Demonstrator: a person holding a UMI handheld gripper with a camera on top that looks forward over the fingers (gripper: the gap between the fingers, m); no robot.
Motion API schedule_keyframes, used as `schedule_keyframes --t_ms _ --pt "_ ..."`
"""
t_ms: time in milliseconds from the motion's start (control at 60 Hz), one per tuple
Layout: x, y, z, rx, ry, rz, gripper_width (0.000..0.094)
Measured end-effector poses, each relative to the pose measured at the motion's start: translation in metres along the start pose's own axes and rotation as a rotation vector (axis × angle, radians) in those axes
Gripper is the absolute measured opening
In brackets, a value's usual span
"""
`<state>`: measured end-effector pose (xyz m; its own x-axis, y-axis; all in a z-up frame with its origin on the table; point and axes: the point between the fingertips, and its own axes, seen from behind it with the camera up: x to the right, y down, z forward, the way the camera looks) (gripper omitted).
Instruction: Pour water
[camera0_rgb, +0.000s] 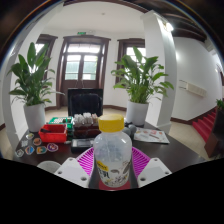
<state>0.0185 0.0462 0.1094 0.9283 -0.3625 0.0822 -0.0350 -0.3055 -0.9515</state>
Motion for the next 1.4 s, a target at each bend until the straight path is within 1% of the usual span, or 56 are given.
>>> schedule_keyframes --t_ms 67,150,167,183,317,433,500,567,617,700,800,933,1083,1133,1400 --pt "0.004 0.016 0.006 -0.018 0.001 0.013 0.0487" --pt "-0.004 0.038 0.011 -0.040 -0.054 0.068 0.0486" --pt "-0.005 0.042 0.010 -0.048 -0.062 0.081 0.0532" --pt "-0.004 0.037 0.010 -0.021 -0.066 0.093 0.0497" --pt "-0.006 0.038 0.009 0.003 -0.084 0.107 0.0501" --pt "-0.006 0.040 0.011 -0.007 -0.085 0.104 0.0567" --pt "-0.008 0.049 0.012 -0.053 -0.089 0.098 0.0601" --pt "-0.009 0.058 0.010 -0.094 -0.096 0.076 0.0663" --pt "-0.009 0.058 0.006 -0.091 -0.099 0.063 0.0708" --pt "-0.013 0.057 -0.007 -0.080 -0.121 0.057 0.0753" --pt "-0.018 0.067 -0.031 -0.096 -0.160 0.056 0.0773" --pt "-0.020 0.076 -0.079 -0.105 -0.213 0.036 0.0770" --pt "-0.015 0.063 -0.129 -0.089 -0.258 0.025 0.0768" --pt "-0.013 0.053 -0.144 -0.071 -0.267 0.020 0.0768" --pt "-0.009 0.008 -0.196 0.005 -0.302 0.027 0.0769"
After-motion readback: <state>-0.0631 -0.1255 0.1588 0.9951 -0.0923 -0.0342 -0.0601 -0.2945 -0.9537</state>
